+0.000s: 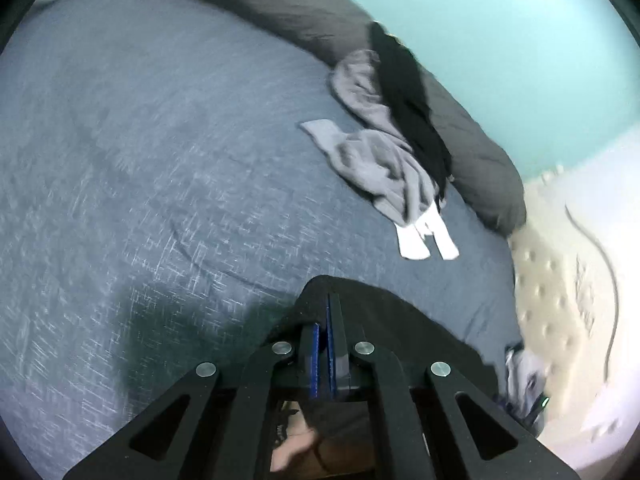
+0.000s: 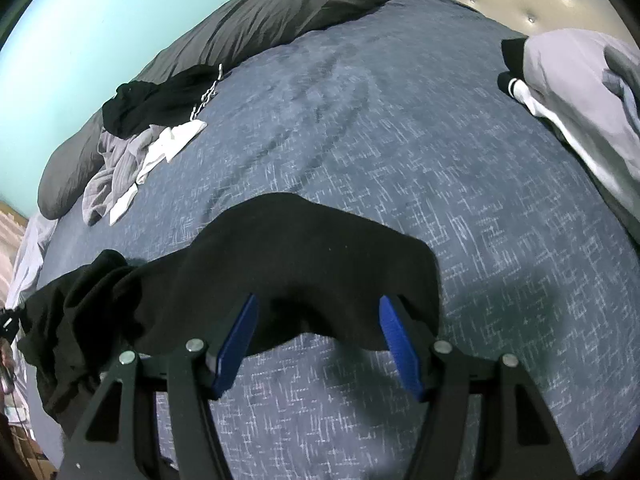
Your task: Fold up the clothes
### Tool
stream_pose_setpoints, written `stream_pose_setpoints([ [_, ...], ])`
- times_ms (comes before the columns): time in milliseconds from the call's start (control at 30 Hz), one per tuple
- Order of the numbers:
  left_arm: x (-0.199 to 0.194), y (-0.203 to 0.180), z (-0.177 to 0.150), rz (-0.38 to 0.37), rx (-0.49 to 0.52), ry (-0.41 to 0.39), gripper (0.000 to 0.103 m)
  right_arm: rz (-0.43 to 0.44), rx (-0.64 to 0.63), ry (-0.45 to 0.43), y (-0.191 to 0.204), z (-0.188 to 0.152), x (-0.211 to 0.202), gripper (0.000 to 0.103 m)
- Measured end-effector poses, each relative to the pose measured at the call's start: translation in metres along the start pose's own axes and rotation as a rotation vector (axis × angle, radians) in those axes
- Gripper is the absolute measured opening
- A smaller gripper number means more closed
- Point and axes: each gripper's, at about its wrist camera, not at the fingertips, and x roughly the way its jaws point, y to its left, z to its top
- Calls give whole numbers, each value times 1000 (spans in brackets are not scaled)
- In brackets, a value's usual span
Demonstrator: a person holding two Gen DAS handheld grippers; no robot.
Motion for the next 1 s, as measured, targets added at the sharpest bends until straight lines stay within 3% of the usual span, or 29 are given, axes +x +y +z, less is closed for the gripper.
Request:
stream_pose_setpoints([
  [133, 17, 12, -2, 3, -47, 37, 5, -2, 4, -1, -2, 4, 3, 65],
  [267, 30, 22, -7, 5, -83, 73, 40, -7, -1, 6, 0, 4, 9, 65],
  [400, 27, 27, -22, 1, -75, 107, 48, -2, 0, 11, 1, 4, 11, 65],
  [500, 23, 26, -35, -25, -54, 148, 48, -1, 0, 10, 2, 2, 10, 65],
  [633, 25, 23, -54, -115, -83, 214, 48, 1, 2, 9, 5, -1, 7, 65],
  [767, 35, 16, -73, -135, -87, 270, 48, 4, 5, 7, 9, -4, 3, 65],
  [1000, 40, 6, -93, -200, -124, 294, 48, 12, -6, 0, 13, -2, -5, 65],
])
